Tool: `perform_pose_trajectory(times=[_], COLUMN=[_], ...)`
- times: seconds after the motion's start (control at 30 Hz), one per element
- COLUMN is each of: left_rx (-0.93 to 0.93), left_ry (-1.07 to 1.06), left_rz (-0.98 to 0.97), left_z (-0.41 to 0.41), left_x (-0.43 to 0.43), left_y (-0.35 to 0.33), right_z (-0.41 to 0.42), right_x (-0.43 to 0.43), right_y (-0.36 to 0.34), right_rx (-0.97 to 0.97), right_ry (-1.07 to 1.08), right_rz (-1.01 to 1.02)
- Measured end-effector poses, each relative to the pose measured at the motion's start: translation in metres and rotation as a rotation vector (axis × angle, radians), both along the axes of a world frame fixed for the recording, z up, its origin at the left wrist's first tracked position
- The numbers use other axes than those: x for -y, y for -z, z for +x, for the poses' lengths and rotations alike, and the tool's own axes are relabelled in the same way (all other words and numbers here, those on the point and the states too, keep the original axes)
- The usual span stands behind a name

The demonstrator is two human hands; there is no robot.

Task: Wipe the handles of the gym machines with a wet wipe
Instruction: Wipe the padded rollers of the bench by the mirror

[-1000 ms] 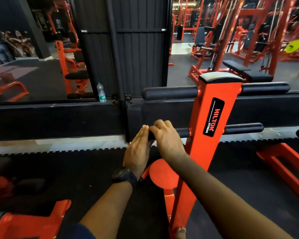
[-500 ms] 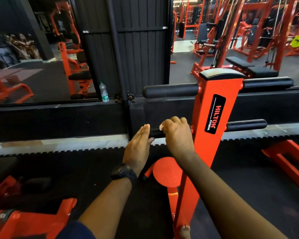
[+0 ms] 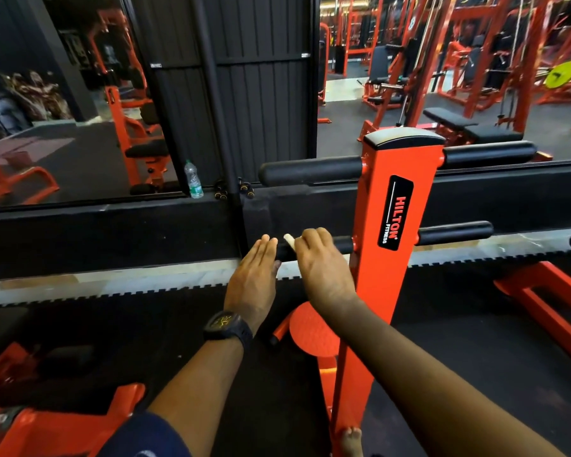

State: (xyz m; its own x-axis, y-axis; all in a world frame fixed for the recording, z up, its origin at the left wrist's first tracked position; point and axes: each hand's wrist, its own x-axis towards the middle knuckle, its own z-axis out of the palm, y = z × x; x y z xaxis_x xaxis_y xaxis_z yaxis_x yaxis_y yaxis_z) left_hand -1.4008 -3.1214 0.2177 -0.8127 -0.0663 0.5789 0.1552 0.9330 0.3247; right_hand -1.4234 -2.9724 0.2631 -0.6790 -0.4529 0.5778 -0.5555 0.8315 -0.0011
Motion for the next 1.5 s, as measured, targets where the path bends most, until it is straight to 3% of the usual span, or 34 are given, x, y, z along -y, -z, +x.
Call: perform_pose_trajectory(times=[0.2,0.33,0.43,0.5,0.63,0.77,0.9,1.1,1.3,1.5], left_rx=[0.057,0.061,0.059,0.079,0.095,0.106,0.122,0.132,0.068,0.078], left_ry=[-0.018,-0.037,-0.037,-0.043,-0.062,-0.055,-0.051,-0.053,-0.010,-0.015], left_rz=[-0.046,-0.033,-0.037,-0.030,-0.027,-0.068,-0.051,-0.018,0.013,-0.007], left_z=[-0.002,0.000,0.001,0.001,0.002,0.002,0.003,0.005,0.005,0.004], left_x=[0.002,0.001,0.002,0.001,-0.001,0.001,0.001,-0.001,0.000,0.000], left_y=[-0.004,-0.003,-0.004,-0.005,-0.007,-0.010,-0.011,-0.013,-0.007,-0.009], right_z=[-0.014,0.003,-0.005,-0.010,-0.009,-0.010,-0.002,-0.013,-0.008,-0.013], right_x=[-0.028,-0.009,-0.021,-0.021,-0.018,-0.038,-0.032,-0.041,0.002,0.001], right_y=[0.000,0.004,0.001,0.008,0.023,0.026,0.035,0.037,0.023,0.021], right_rx=[0.098,-0.062,-0.115,-0.108,-0.062,0.024,-0.084,-0.043,-0.038,-0.081], right_ry=[0.127,-0.041,-0.049,-0.026,-0.172,-0.042,-0.137,0.008,-0.292,-0.102], right_rz=[-0.156,-0.058,-0.123,-0.169,-0.064,-0.283,-0.173,-0.368,-0.111,-0.242])
